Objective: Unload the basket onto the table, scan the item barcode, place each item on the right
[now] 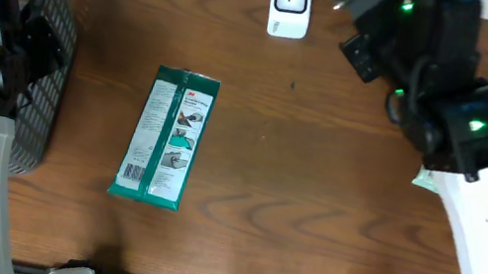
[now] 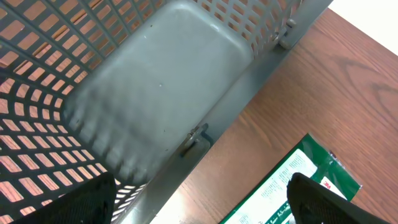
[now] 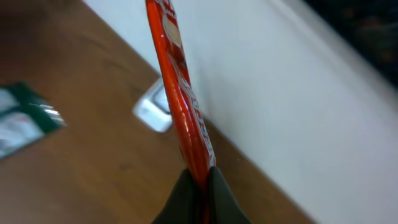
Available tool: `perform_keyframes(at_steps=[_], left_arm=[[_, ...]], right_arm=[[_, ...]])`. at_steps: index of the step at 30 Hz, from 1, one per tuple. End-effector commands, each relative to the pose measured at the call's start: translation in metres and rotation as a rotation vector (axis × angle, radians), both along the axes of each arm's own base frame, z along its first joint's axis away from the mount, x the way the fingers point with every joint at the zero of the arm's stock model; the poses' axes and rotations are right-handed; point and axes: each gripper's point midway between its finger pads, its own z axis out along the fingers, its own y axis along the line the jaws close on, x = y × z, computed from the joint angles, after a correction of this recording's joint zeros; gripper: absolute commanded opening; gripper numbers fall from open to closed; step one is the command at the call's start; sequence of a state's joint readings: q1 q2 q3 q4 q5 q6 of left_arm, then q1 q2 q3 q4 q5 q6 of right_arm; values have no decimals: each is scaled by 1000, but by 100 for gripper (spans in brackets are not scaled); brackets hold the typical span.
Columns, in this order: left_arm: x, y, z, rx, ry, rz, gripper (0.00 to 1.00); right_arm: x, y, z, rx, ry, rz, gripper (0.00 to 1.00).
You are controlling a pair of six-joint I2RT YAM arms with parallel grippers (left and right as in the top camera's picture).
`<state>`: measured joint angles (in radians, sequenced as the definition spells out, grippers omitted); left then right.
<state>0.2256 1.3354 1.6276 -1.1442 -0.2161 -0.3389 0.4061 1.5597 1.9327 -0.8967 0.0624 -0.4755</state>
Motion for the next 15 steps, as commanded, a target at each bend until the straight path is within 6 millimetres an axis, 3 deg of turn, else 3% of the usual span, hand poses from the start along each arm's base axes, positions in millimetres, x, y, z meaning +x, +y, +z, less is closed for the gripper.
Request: perform_keyframes(at_steps=[1,9,15], left_arm=[[0,3,2,15,2,4,88],[0,3,2,15,2,4,88],[0,3,2,15,3,4,88]], right_arm=[[-24,22,5,327,177,163,1],[-50,5,0,527,375,297,1],[-22,-22,1,505,302,119,1]])
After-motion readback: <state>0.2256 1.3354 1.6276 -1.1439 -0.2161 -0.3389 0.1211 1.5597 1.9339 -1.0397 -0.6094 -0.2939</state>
